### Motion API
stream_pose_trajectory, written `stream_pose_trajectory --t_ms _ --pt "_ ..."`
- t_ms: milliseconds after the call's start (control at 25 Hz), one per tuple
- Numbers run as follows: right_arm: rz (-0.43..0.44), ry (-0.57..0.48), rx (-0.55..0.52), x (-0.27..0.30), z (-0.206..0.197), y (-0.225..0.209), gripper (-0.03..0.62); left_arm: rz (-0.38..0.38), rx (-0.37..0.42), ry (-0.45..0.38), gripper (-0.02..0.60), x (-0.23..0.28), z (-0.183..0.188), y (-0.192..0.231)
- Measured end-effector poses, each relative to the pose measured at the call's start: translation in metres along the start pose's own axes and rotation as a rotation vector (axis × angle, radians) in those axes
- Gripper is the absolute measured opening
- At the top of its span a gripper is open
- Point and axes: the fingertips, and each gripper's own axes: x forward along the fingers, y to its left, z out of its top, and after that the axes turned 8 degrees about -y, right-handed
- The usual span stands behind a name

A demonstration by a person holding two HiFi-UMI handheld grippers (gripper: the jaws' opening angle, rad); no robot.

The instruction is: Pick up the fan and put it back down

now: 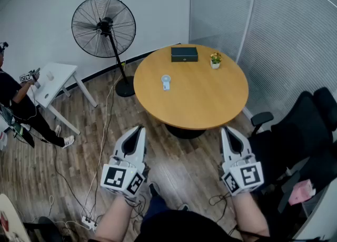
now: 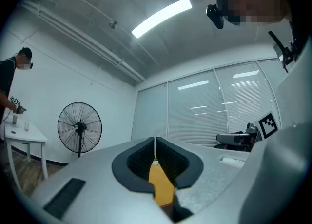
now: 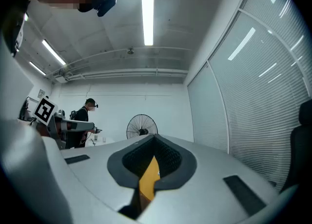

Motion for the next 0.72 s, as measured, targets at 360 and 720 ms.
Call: stream_pose_trajectory --t_ms 360,720 --pt "-0.021 -0.004 -0.011 0.036 -0.011 0.001 0.003 0.003 -0.001 0.003 0.014 0.019 -0.007 0.033" --pt "-0.107 0.029 -0.039 0.107 -0.030 0.010 0.148 -0.042 -0.039 0.070 0.212 0.058 -0.034 0.107"
